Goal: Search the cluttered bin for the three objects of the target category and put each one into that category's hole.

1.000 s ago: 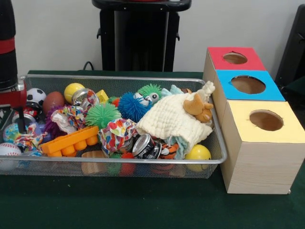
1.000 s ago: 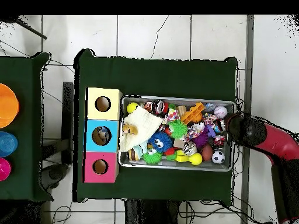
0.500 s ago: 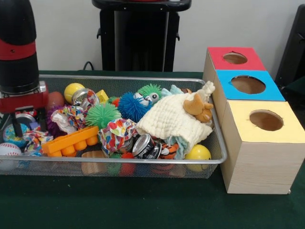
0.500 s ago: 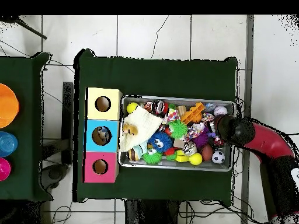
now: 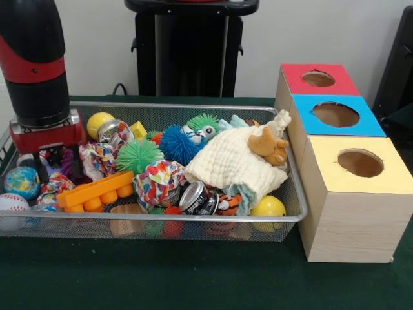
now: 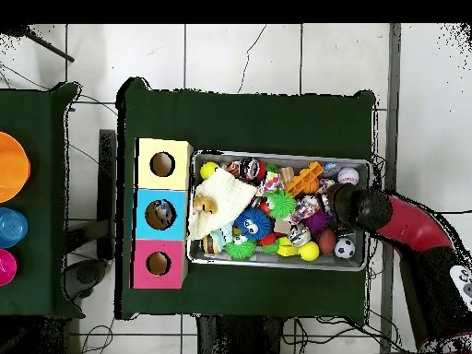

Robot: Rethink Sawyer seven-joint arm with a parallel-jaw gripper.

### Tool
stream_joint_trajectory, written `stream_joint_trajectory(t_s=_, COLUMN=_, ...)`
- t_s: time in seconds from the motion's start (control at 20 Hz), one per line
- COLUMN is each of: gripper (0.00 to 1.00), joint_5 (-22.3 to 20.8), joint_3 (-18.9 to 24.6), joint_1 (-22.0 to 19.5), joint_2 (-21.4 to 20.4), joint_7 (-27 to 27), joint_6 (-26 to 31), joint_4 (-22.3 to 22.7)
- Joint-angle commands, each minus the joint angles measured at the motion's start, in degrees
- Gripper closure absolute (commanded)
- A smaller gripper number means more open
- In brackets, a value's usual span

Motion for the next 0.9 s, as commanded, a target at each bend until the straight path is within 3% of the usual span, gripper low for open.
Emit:
stream_joint_trajectory(t_s=0.05, gripper=0.00, joint_5=1.8, joint_3=0.5, joint_1=-0.6, joint_2=2.4, joint_7=10.9, joint_6=-3.5, joint_4=3.3)
stream_joint_trajectory(t_s=0.3, gripper=0.00, joint_5=4.6, joint_3=1.0, joint_1=-1.5, joint_2=-1.9, joint_7=9.7, joint_6=2.0, joint_4=4.6)
stream_joint_trajectory(t_s=0.5, gripper=0.00, joint_5=9.2, joint_3=-1.6, joint_1=0.1, joint_2=-8.1, joint_7=13.1, joint_6=9.7, joint_4=5.3)
stream_joint_trajectory(t_s=0.65, gripper=0.00, joint_5=10.5, joint_3=-3.3, joint_1=1.6, joint_2=-11.0, joint_7=12.8, joint_6=13.9, joint_4=4.9)
stream_joint_trajectory(t_s=0.9, gripper=0.00, joint_5=11.4, joint_3=-4.1, joint_1=1.4, joint_2=-12.8, joint_7=12.1, joint_6=11.7, joint_4=7.1)
